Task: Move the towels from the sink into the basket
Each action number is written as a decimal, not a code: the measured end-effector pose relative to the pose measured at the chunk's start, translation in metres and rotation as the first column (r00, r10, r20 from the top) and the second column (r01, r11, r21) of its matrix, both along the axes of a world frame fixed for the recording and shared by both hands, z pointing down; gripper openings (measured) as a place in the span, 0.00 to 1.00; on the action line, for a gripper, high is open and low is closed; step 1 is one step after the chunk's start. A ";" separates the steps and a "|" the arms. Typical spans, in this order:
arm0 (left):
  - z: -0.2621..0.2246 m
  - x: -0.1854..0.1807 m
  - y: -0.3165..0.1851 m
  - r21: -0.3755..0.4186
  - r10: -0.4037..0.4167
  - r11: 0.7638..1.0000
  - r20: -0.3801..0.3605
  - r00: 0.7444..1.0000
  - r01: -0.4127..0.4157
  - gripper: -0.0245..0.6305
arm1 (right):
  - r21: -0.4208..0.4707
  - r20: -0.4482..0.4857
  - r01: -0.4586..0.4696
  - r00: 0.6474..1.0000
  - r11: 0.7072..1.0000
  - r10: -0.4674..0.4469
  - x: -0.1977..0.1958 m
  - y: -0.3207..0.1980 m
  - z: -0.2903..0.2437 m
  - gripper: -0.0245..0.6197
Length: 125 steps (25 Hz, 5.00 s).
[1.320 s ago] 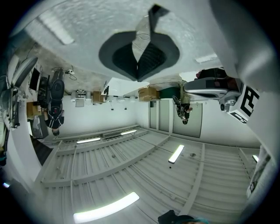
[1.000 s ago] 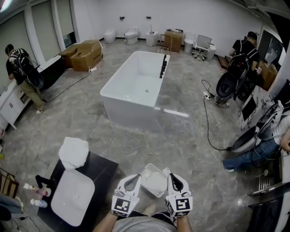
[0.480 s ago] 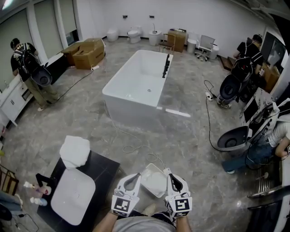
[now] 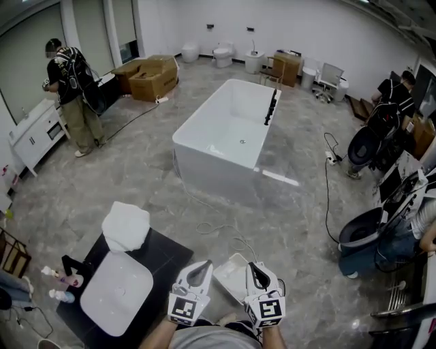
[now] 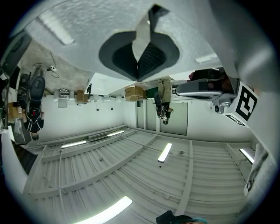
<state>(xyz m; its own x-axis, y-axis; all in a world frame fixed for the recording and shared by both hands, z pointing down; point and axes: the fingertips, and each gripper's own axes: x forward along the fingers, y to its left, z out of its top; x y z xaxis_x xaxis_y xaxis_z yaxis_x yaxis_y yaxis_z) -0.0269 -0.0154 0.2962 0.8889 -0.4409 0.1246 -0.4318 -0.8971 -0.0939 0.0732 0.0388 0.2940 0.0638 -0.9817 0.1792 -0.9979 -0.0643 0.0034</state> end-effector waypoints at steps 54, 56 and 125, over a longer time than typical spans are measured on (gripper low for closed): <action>0.156 -0.412 -0.267 -0.201 -0.733 0.637 0.138 0.666 0.744 0.05 | -0.432 0.064 0.770 0.546 0.470 -0.835 -0.442 -0.367 0.225 0.66; 0.160 -0.417 -0.266 -0.211 -0.738 0.628 0.145 0.660 0.749 0.05 | -0.470 0.040 0.747 0.550 0.470 -0.835 -0.446 -0.372 0.237 0.74; 0.014 -0.218 -0.172 -0.009 -0.484 0.875 -0.003 0.875 0.484 0.05 | -0.211 -0.301 0.347 0.866 0.914 -0.399 -0.182 -0.238 0.031 0.24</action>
